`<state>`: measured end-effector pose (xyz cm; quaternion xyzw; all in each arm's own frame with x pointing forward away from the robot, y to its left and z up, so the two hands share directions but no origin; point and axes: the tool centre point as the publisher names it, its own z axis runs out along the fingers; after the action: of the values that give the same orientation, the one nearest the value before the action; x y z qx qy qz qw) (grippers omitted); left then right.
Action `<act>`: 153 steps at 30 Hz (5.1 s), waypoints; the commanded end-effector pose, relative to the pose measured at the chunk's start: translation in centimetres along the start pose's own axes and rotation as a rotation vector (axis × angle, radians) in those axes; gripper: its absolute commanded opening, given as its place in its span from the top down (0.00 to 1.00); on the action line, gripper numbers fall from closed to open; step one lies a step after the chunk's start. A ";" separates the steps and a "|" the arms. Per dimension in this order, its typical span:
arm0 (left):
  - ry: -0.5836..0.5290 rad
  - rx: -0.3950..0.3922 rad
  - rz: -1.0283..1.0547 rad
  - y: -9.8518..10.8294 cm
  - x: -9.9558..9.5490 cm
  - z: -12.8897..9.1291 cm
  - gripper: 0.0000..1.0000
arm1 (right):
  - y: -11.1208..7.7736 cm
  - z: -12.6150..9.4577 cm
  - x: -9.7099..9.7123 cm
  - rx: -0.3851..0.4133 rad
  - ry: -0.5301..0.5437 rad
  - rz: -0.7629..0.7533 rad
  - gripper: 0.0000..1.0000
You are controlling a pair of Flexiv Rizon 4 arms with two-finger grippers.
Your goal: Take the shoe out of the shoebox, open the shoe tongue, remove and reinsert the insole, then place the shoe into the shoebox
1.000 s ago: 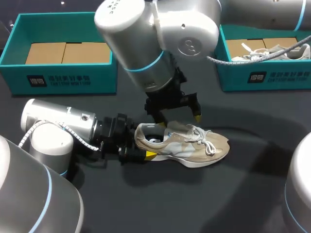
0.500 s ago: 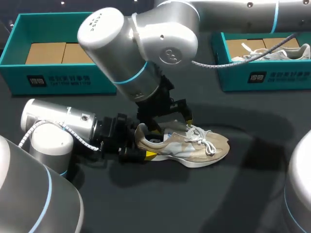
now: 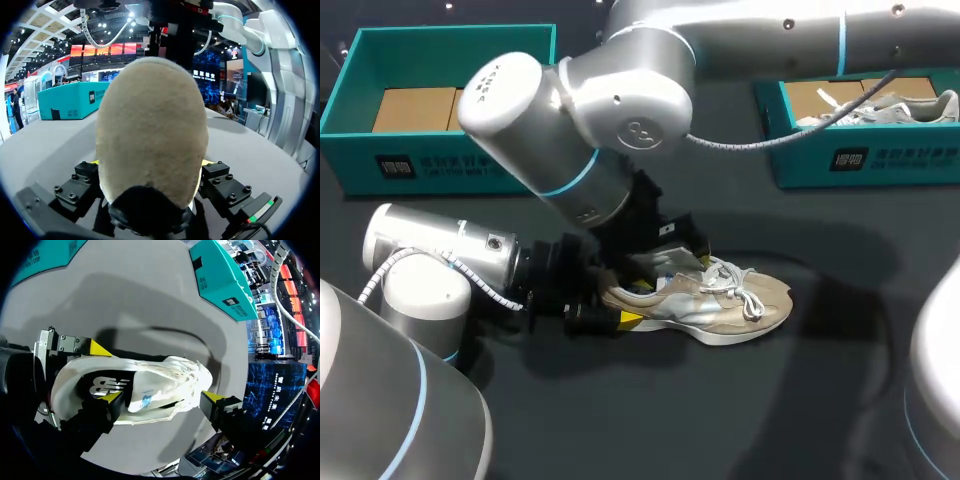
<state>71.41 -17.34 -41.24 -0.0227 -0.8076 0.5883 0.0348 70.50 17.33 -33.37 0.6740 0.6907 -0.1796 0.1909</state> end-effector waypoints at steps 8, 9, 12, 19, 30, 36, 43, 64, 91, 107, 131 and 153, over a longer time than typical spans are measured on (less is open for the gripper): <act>0.000 0.000 0.000 0.2 0.0 -0.2 1.00 | 0.0 1.4 0.7 -0.002 -0.088 0.499 0.00; 0.000 0.000 0.000 0.2 0.0 -0.2 1.00 | 0.1 1.5 0.6 -0.002 -0.088 0.502 0.00; 0.000 0.000 0.000 0.2 0.0 -0.2 1.00 | 0.0 2.0 0.2 0.000 -0.088 0.510 0.00; 0.000 0.000 0.000 0.2 0.0 -0.2 1.00 | -0.2 2.9 -1.1 0.006 -0.085 0.535 0.00; 0.000 0.000 0.000 0.2 0.0 -0.2 1.00 | -0.9 2.6 -2.9 0.000 -0.087 0.552 0.00; 0.000 0.000 0.000 0.2 0.0 -0.2 1.00 | -1.1 2.1 -3.6 0.031 -0.057 0.525 0.00; 0.000 0.000 0.000 0.2 0.0 -0.2 1.00 | -1.4 1.7 -3.2 0.065 -0.049 0.492 0.00; 0.000 0.000 0.000 0.2 0.0 -0.2 1.00 | -1.9 -0.4 -3.6 0.105 -0.023 0.398 0.54; 0.000 0.000 0.000 0.2 0.0 -0.2 1.00 | -2.2 -0.8 -8.3 -0.033 0.373 0.038 1.00; 0.000 0.000 0.000 0.2 0.0 -0.2 1.00 | -2.8 1.2 -10.8 -0.065 0.558 -0.054 1.00; 0.000 0.000 0.000 0.2 0.0 -0.2 1.00 | -1.8 7.7 -11.6 0.004 0.674 -0.020 0.68; 0.000 0.000 0.000 0.2 0.0 -0.2 1.00 | -2.1 5.9 -13.9 0.018 0.519 0.017 0.56</act>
<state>71.40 -17.29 -41.24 -0.0228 -0.8076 0.5882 0.0351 69.55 1.96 -34.22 0.7060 0.7078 0.0074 -0.0225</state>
